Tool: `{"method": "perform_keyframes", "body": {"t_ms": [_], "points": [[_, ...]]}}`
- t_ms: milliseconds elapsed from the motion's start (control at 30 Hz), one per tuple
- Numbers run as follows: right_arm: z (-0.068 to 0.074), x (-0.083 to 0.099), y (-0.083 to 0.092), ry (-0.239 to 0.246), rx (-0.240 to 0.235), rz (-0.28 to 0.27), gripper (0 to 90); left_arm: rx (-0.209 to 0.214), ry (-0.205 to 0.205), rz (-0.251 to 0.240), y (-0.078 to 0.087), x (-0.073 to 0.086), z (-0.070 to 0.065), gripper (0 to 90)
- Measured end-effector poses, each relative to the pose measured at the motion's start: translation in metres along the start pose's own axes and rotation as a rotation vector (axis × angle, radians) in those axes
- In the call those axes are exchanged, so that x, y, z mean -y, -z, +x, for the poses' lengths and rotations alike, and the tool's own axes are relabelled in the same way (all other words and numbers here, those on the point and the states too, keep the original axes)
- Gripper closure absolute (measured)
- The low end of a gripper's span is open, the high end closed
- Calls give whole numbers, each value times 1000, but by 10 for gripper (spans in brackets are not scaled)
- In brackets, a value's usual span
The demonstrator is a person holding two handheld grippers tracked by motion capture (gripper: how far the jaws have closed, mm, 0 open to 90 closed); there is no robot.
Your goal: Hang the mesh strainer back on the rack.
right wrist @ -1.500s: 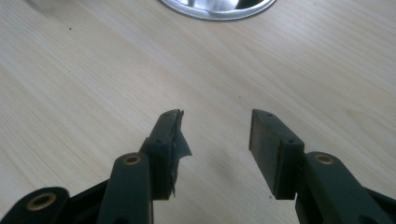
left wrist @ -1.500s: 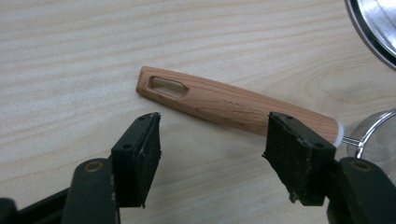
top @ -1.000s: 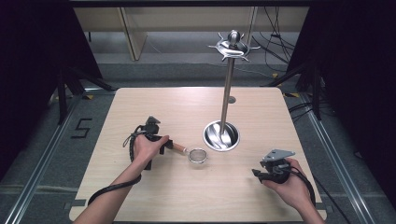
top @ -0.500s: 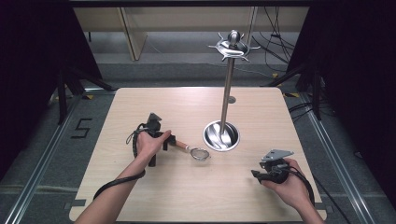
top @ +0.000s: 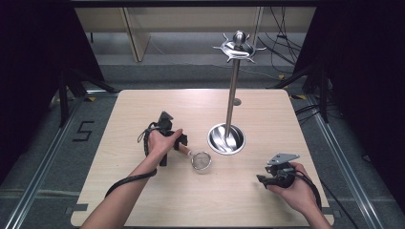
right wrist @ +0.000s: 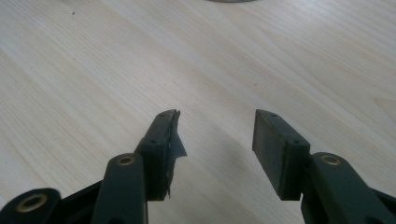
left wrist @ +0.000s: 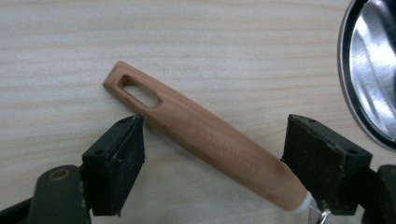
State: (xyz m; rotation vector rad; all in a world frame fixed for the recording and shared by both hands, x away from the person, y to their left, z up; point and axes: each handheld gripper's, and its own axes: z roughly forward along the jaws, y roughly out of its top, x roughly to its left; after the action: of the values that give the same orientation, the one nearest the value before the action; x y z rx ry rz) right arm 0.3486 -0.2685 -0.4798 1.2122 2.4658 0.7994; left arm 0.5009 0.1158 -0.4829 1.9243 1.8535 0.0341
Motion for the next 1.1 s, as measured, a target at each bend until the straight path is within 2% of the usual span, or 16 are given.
{"method": "perform_keyframes", "body": {"t_ms": [133, 167, 267, 333, 467, 500, 567, 600, 667, 700, 733, 833, 933, 967, 1033, 1100], "points": [[2, 1, -2, -27, -9, -13, 508, 1, 18, 14, -5, -2, -1, 196], [1, -1, 0, -12, -9, 14, 508, -7, 20, 11, -6, -2, -2, 188], [0, 0, 0, 3, -4, 2, 508, -2, 0, 28, -6, -3, -2, 191], [0, 0, 0, 0, -4, 3, 507, -27, -5, 19, -6, -3, -4, 210], [0, 0, 0, 5, -5, 3, 507, -61, -87, 53, -4, -1, -5, 294], [1, 1, -3, -2, 4, -38, 507, -72, -118, 73, -3, -1, -5, 332], [1, 1, -2, 8, 4, -18, 507, -99, -180, 107, -1, -1, -6, 426], [2, 0, 0, -18, -9, -10, 507, -108, -203, 109, 0, -1, -6, 504], [2, 0, 0, -17, -9, -11, 507, -117, -259, 106, 0, 0, -6, 522], [1, 1, -2, 6, 3, -17, 507, -119, -277, 106, 0, 1, -6, 535], [2, 0, -1, -18, -10, -9, 507, -123, -297, 110, 0, 1, -6, 544], [2, 0, -1, -19, -12, -6, 507, -119, -353, 119, 1, 3, -7, 603], [2, 0, 0, -19, -10, -7, 506, -127, -391, 117, 0, 5, -8, 682], [2, 0, 0, -19, -10, -7, 506, -111, -405, 126, 1, 5, -6, 682], [1, 1, -1, 9, 7, -18, 506, -96, -401, 104, -1, 6, -6, 682], [2, 1, -1, 8, 6, -16, 506, -132, -407, 87, 0, 6, -5, 680]]}}
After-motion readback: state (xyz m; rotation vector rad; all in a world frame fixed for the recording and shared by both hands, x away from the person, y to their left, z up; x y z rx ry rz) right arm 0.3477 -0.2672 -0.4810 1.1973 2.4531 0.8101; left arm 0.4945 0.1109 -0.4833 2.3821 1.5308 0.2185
